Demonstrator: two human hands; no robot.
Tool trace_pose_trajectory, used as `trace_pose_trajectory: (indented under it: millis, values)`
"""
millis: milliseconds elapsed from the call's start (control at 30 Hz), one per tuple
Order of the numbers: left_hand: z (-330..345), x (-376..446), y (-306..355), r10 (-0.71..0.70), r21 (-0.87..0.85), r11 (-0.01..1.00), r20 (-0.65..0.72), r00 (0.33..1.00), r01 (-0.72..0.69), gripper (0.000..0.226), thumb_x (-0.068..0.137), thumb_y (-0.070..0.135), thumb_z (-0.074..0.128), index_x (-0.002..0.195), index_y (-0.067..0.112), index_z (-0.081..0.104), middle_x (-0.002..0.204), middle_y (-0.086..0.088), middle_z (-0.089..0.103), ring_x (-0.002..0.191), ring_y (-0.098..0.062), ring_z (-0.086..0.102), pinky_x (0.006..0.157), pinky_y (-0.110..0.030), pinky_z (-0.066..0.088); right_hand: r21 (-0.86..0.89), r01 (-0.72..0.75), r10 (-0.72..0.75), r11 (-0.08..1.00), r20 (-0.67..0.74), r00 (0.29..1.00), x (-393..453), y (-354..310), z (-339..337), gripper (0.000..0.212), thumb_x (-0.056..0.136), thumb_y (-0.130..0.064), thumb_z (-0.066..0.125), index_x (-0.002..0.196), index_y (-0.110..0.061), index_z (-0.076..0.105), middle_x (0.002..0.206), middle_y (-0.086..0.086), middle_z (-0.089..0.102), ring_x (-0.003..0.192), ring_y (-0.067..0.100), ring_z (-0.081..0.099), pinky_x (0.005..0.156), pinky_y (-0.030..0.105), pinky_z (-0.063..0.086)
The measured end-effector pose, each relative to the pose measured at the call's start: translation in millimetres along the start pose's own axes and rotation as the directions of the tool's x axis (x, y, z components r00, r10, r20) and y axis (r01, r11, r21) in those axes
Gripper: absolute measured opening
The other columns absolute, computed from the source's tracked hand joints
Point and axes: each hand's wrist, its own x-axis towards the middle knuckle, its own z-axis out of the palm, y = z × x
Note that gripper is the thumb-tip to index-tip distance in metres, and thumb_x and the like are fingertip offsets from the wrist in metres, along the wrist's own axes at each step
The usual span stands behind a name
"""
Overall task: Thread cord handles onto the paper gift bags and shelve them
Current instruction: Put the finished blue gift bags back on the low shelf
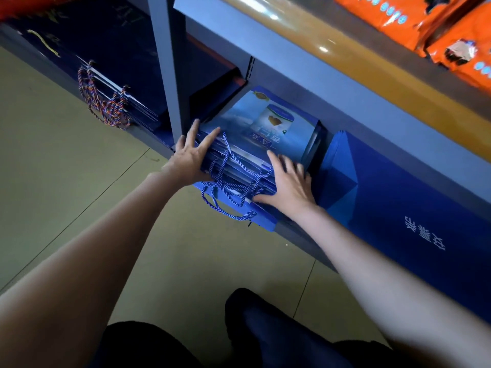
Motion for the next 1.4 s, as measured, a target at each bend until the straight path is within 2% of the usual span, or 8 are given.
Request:
trace_pose_trajectory:
  millis: [167,300,400,600,867,967,1100,1400]
  values:
    - [-5,-5,7,-0.010,-0.312,0.950,-0.013,1.000,0.005,0.104,0.074,0.006,0.076,0.146,0.040,0.009,0.154,-0.016,-0.007,0.139,-0.035,0.021,0.108,-0.036,0.029,0.093,0.000,0.002,0.996,-0.029,1.000,5,7,-3,0.083,0.080,-0.050,0.065,0.147,-0.031,0.020,0.152,-0.001,0.025,0.134,0.028,0.027,0.109,0.045,0.023]
    - [-5,-1,25,-0.105,-0.115,0.989,-0.130,0.986,0.090,0.099,0.080,0.015,0.071,0.147,0.039,0.002,0.155,-0.009,-0.018,0.141,-0.039,0.005,0.114,-0.047,0.021,0.009,-0.006,0.007,1.000,-0.084,0.996,8,-1,-5,0.078,0.088,-0.042,0.059,0.149,-0.026,0.012,0.155,0.002,0.018,0.138,0.026,0.024,0.116,0.046,0.009]
    - [3,-10,23,0.061,0.206,0.979,-0.249,0.967,-0.009,0.097,0.084,0.027,0.064,0.148,0.025,-0.008,0.155,-0.009,-0.017,0.144,-0.030,-0.006,0.115,-0.043,0.015,-0.104,0.114,-0.124,0.988,-0.097,0.988,3,-6,-3,0.088,0.088,-0.042,0.058,0.151,-0.024,-0.001,0.159,0.004,0.000,0.144,0.025,0.009,0.116,0.047,0.002]
    - [32,-37,-1,0.163,0.348,0.932,-0.158,0.974,-0.100,0.079,0.097,0.040,0.039,0.142,0.011,-0.019,0.156,-0.007,-0.015,0.144,-0.025,-0.012,0.117,-0.038,0.002,-0.270,0.163,-0.178,0.949,-0.030,0.984,-10,-3,11,0.088,0.091,-0.058,0.040,0.146,-0.026,-0.020,0.156,0.001,-0.022,0.144,0.025,-0.016,0.113,0.051,-0.009]
    - [38,-57,-11,0.095,0.525,0.850,-0.067,0.993,-0.046,0.102,0.090,0.038,0.056,0.135,0.020,-0.034,0.154,-0.008,-0.024,0.144,-0.028,-0.009,0.116,-0.038,0.008,-0.417,0.145,-0.202,0.897,-0.093,0.975,-25,-3,32,0.141,0.049,-0.063,0.081,0.148,-0.019,-0.009,0.157,0.009,-0.010,0.143,0.039,0.008,0.112,0.057,0.010]
    - [29,-47,4,0.093,0.452,0.892,-0.144,0.985,-0.018,0.083,0.094,0.032,0.050,0.148,0.021,-0.012,0.156,-0.010,-0.011,0.144,-0.024,0.006,0.112,-0.032,0.017,-0.390,0.155,-0.188,0.908,-0.047,0.981,-22,-2,25,0.134,0.065,-0.052,0.078,0.142,-0.026,-0.030,0.152,0.009,-0.030,0.143,0.040,-0.011,0.112,0.058,0.000]
    - [16,-40,3,0.159,0.438,0.899,-0.259,0.953,-0.031,0.092,0.069,0.040,0.077,0.143,0.019,0.025,0.152,-0.016,0.020,0.135,-0.032,0.029,0.103,-0.042,0.033,-0.396,0.149,-0.189,0.906,-0.063,0.980,-23,-1,28,0.137,0.056,-0.055,0.081,0.145,-0.028,-0.019,0.154,0.009,-0.023,0.143,0.041,-0.002,0.112,0.060,0.006]
    - [-1,-21,12,0.088,0.430,0.902,-0.284,0.955,0.045,0.079,0.068,0.043,0.076,0.130,0.016,0.035,0.138,-0.015,0.028,0.116,-0.031,0.036,0.099,-0.042,0.031,-0.328,0.143,-0.166,0.934,-0.043,0.985,-20,-12,21,0.137,0.060,-0.058,0.078,0.141,-0.032,-0.030,0.152,0.013,-0.029,0.142,0.042,-0.008,0.112,0.059,0.004]
